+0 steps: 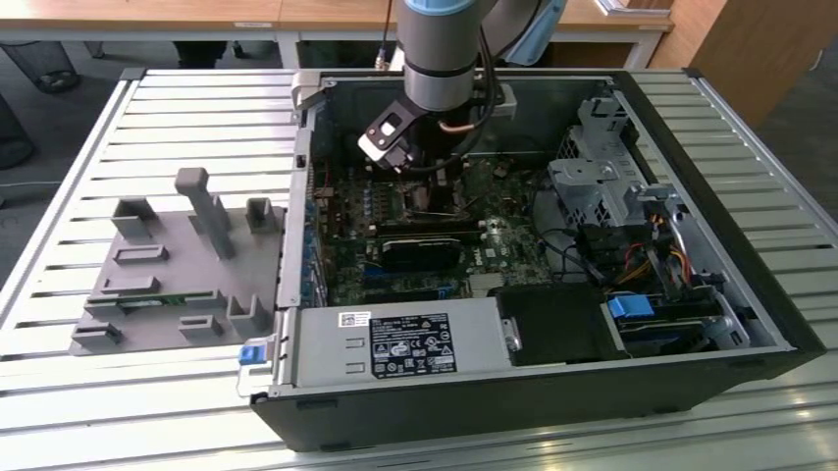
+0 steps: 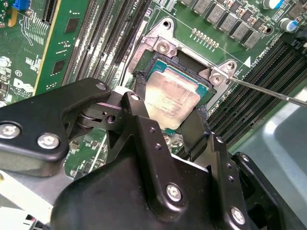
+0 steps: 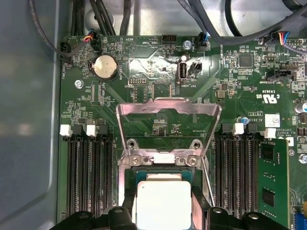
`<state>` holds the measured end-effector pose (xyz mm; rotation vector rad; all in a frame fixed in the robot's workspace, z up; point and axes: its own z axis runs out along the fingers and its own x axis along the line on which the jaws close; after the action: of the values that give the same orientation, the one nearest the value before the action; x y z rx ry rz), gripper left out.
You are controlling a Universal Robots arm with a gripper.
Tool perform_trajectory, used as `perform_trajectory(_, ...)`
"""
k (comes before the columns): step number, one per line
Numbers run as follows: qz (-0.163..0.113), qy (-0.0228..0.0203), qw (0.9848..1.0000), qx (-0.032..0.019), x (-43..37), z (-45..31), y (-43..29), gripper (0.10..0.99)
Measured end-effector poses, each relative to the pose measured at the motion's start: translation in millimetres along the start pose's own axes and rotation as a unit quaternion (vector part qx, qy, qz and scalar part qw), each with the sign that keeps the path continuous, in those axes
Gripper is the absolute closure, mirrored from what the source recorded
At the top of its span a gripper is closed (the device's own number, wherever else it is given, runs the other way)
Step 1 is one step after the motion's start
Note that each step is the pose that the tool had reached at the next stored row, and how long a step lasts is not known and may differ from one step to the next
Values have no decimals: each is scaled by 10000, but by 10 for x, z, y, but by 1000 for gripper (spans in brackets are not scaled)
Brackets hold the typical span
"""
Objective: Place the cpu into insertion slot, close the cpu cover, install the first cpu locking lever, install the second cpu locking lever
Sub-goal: 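Place the cpu into insertion slot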
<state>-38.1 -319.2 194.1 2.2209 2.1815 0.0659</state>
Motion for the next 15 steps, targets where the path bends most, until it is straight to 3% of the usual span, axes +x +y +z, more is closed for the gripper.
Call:
perform_trajectory(11,0,1,10000,-1,0,17,-2,549)
perform_trajectory(15,0,0,10000,0,0,19,-2,475)
